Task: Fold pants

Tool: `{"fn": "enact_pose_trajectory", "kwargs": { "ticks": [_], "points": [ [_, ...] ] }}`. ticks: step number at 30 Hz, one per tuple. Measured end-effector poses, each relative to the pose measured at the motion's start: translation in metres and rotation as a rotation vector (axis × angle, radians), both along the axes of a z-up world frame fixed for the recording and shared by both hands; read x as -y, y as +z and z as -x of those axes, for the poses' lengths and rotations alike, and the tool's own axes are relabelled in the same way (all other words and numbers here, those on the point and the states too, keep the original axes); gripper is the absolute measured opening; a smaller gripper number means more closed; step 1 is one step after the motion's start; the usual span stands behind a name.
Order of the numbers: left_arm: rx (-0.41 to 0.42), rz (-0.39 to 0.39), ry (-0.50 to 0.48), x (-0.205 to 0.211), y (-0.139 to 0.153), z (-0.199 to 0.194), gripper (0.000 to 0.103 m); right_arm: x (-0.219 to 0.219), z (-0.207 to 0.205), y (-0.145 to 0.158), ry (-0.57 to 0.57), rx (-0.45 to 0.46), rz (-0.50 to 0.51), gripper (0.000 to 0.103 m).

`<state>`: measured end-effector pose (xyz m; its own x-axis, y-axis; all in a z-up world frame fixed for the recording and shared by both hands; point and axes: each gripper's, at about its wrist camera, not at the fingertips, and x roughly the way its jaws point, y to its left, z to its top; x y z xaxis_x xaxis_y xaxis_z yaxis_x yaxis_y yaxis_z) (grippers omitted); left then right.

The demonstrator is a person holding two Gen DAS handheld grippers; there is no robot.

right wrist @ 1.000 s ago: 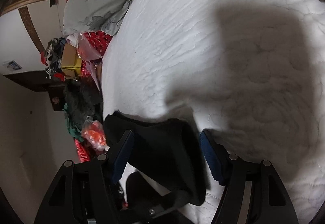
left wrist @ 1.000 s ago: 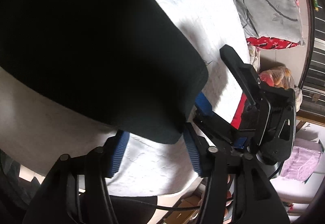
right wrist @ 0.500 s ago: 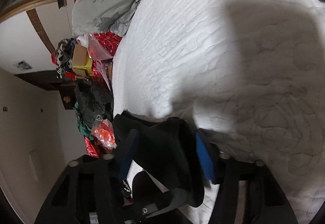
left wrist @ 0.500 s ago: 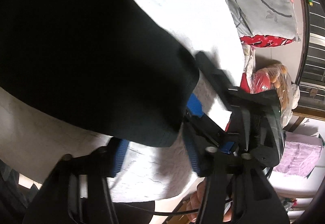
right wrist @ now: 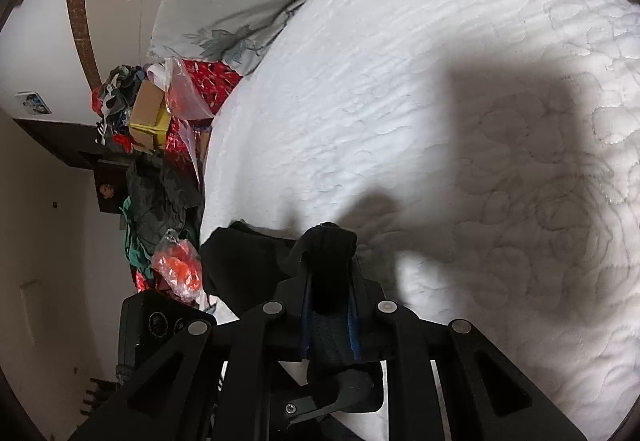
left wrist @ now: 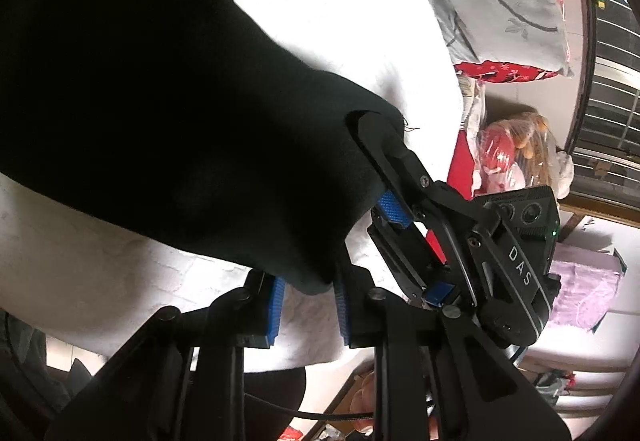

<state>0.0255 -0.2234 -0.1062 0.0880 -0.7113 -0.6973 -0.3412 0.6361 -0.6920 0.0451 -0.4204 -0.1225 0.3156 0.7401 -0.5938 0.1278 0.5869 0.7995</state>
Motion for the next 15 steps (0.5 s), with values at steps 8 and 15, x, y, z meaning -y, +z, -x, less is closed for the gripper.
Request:
{"fn": "enact_pose_trajectory", "kwargs": {
  "ticks": [8, 15],
  "points": [
    [0.034, 0.028, 0.015, -0.018, 0.015, -0.005, 0.019, -0.019, 0.003, 0.019, -0.019, 0.022, 0.005, 0.014],
    [0.071, 0.051, 0.073, -0.066, 0.029, -0.003, 0.019, -0.061, -0.006, 0.039, 0.001, 0.048, 0.008, 0.014]
  ]
}}
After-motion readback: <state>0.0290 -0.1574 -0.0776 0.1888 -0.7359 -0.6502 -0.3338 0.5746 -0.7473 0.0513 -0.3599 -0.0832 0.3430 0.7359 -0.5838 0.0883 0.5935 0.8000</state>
